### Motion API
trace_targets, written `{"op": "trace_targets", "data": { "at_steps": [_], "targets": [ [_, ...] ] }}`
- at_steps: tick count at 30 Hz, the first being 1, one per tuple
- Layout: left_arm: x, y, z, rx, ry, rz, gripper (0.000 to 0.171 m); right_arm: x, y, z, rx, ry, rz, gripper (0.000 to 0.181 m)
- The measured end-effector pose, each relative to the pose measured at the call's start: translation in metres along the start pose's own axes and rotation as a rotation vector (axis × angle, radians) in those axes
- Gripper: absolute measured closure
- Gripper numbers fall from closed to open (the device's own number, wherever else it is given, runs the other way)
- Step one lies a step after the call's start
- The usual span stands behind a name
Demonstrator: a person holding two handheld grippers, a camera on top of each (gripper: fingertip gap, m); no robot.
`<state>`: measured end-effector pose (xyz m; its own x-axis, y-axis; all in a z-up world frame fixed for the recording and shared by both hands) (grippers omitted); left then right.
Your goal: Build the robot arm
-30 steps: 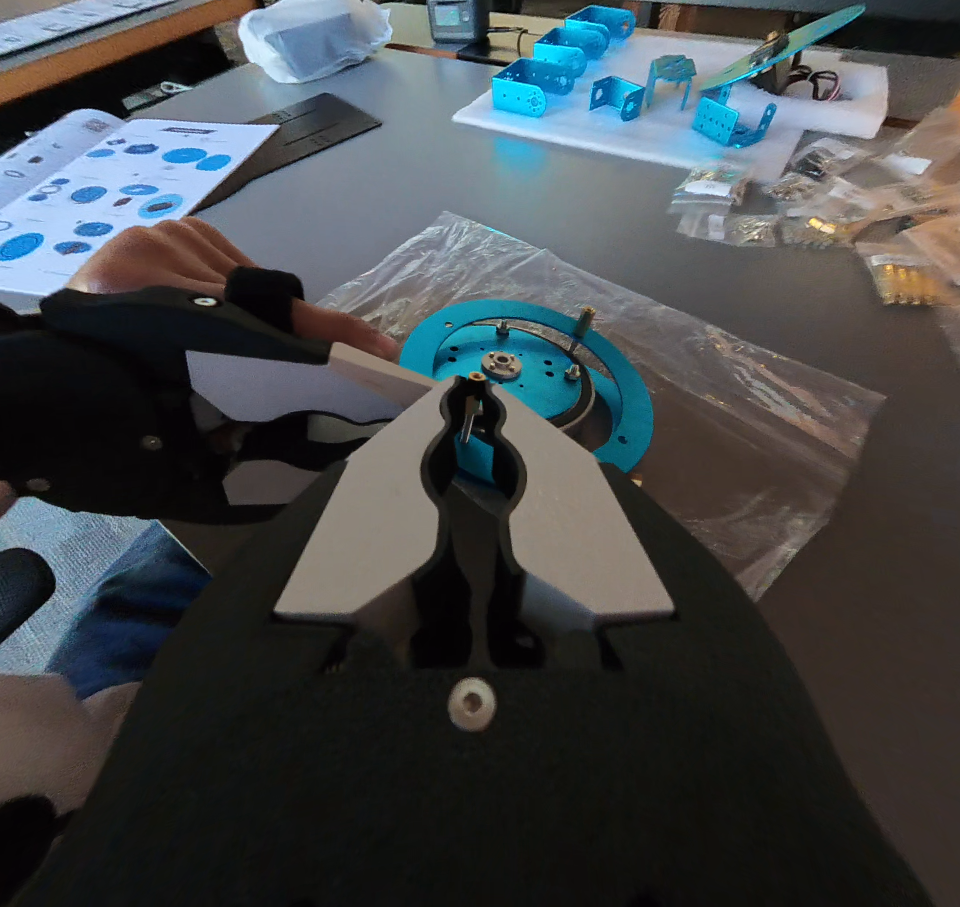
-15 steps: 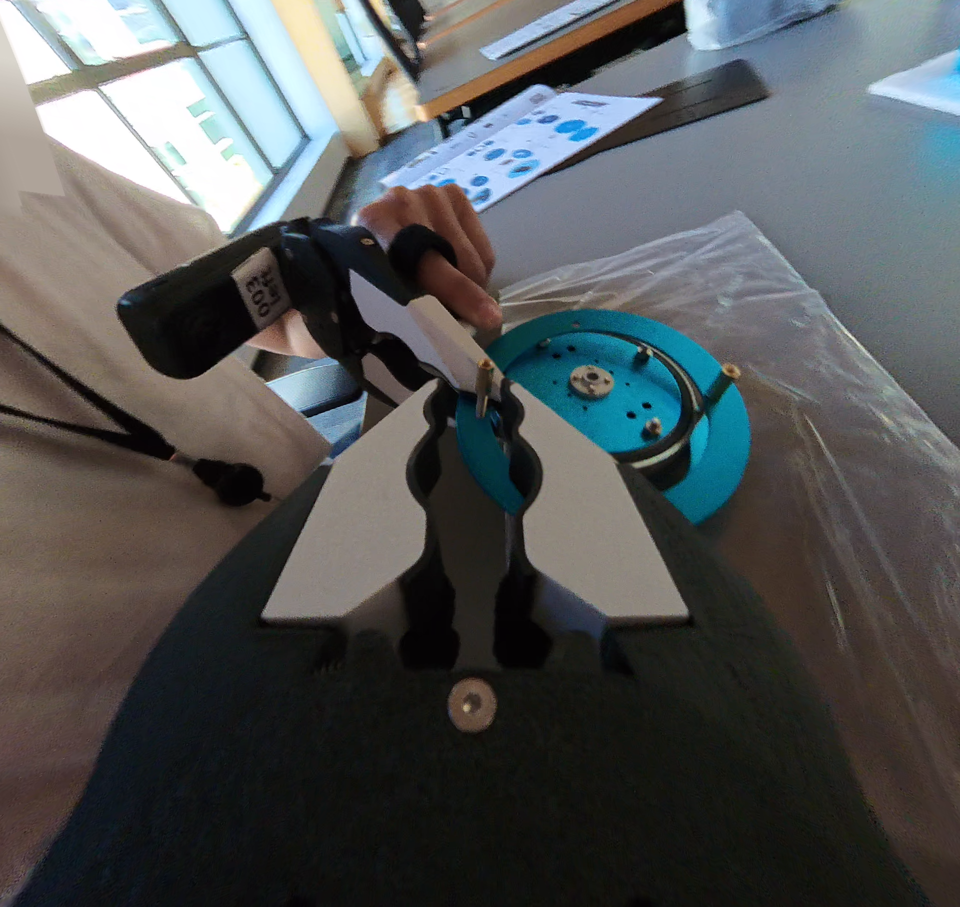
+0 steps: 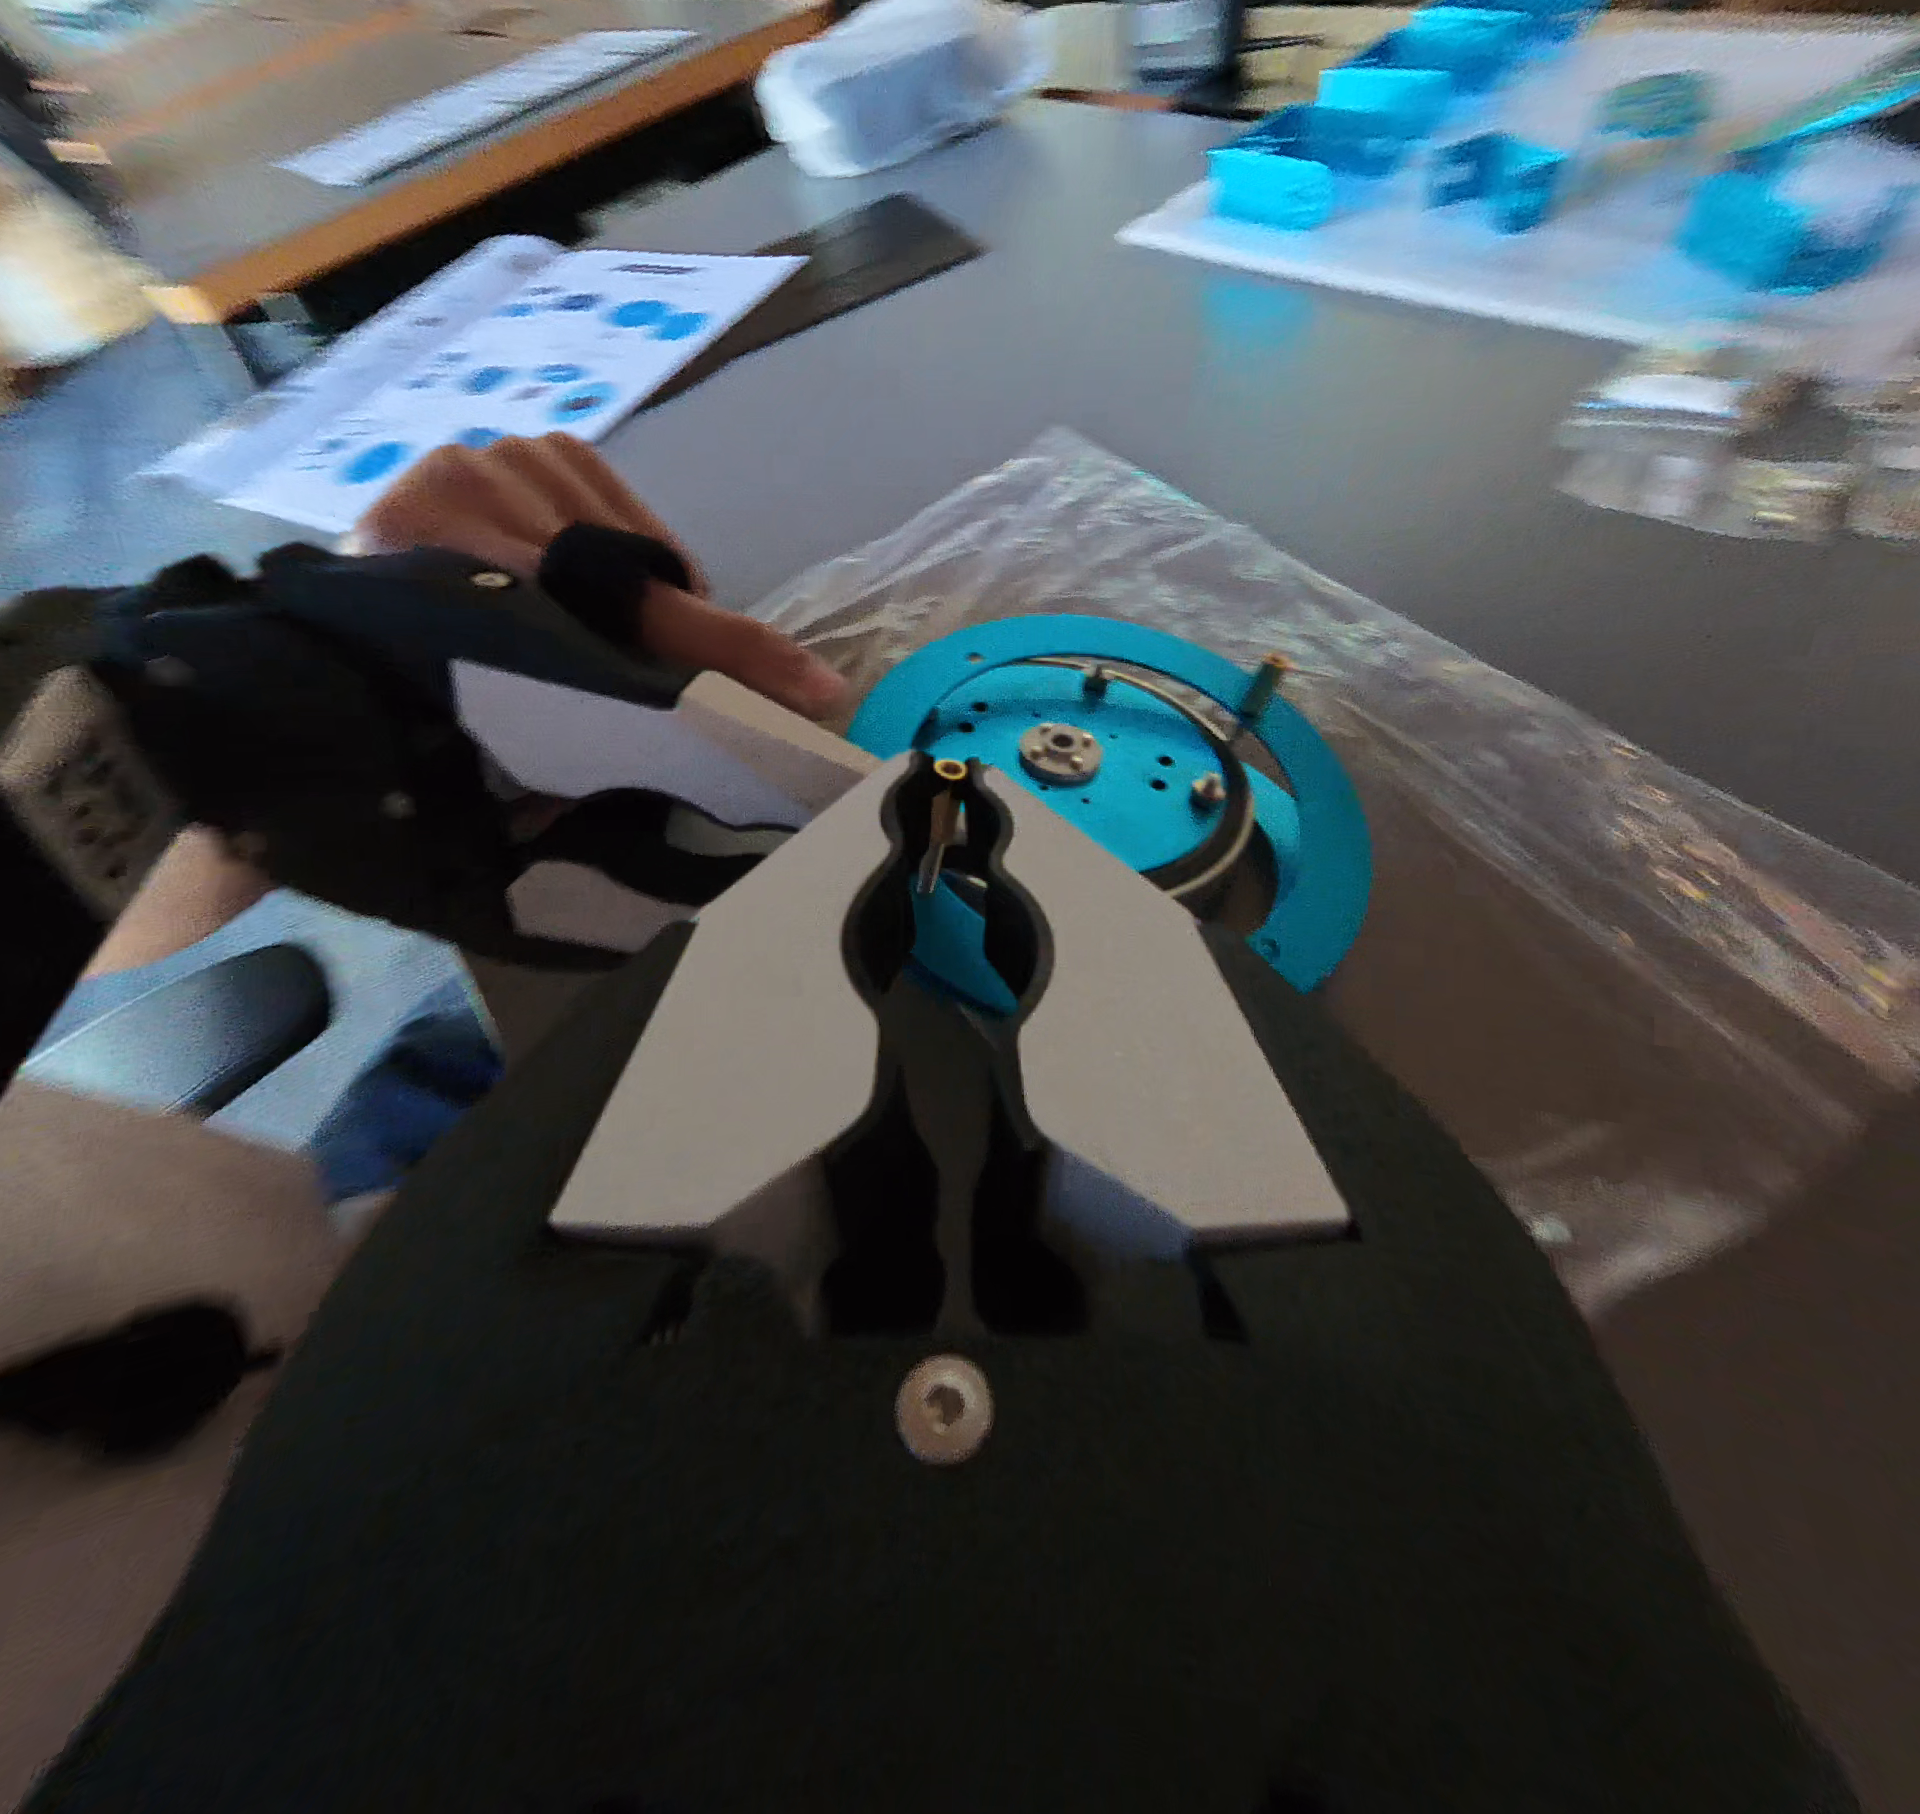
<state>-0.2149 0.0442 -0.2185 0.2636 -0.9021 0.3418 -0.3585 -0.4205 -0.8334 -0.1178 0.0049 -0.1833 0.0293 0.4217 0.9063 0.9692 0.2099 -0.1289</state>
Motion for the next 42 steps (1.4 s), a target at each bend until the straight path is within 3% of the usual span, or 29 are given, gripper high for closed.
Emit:
{"op": "trace_targets", "data": {
  "at_steps": [3, 5, 8, 9, 12, 15, 18, 22, 28, 30, 34, 42],
  "targets": [
    [0.001, 0.001, 0.0, 0.001, -0.002, 0.008, 0.156, -0.003, -0.017, -0.001, -0.241, 0.039, -0.026, 0.176],
    [0.001, 0.001, 0.0, 0.001, 0.0, 0.01, 0.156, -0.005, -0.02, -0.001, -0.273, 0.062, -0.008, 0.176],
    [0.001, 0.001, 0.0, 0.001, 0.007, 0.005, 0.156, -0.002, -0.013, -0.006, -0.156, 0.063, 0.032, 0.175],
    [0.001, 0.001, 0.0, 0.001, 0.008, 0.004, 0.156, 0.001, -0.008, -0.01, -0.09, 0.079, 0.015, 0.166],
    [0.001, 0.0, -0.001, 0.002, 0.008, 0.001, 0.156, 0.0, 0.01, -0.015, 0.228, -0.004, 0.033, 0.145],
    [0.0, 0.0, -0.001, 0.003, 0.01, -0.003, 0.156, 0.001, 0.027, -0.012, 0.441, -0.019, 0.074, 0.152],
    [-0.001, 0.0, -0.001, 0.002, 0.013, -0.004, 0.156, 0.001, 0.029, -0.001, 0.552, -0.021, 0.015, 0.163],
    [-0.003, -0.002, -0.002, 0.006, 0.015, -0.019, 0.156, 0.005, 0.035, 0.008, 0.58, -0.011, 0.008, 0.177],
    [-0.002, 0.0, -0.002, 0.003, 0.012, -0.006, 0.156, 0.0, 0.032, 0.009, 0.586, -0.004, 0.022, 0.167],
    [-0.002, 0.0, -0.002, 0.003, 0.015, -0.005, 0.156, -0.001, 0.031, 0.011, 0.566, -0.001, 0.03, 0.176],
    [-0.002, 0.0, -0.003, 0.003, 0.014, -0.01, 0.156, -0.002, 0.028, 0.009, 0.468, -0.002, 0.084, 0.177],
    [0.0, 0.002, -0.002, 0.005, 0.003, 0.01, 0.156, -0.01, -0.023, -0.006, -0.298, 0.091, -0.027, 0.177]
  ]
}}
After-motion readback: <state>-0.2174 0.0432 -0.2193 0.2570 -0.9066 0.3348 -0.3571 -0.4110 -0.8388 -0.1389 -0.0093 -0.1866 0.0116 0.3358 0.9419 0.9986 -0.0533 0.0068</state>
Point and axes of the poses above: each gripper's, where its closed fingertips meet, z out along the fingers, x out of its top, y = z × x across the jaws, the point moved 8 cm from there along -z, back along the fingers, and after that the axes turned 8 degrees about -x, right-handed, at the moved point
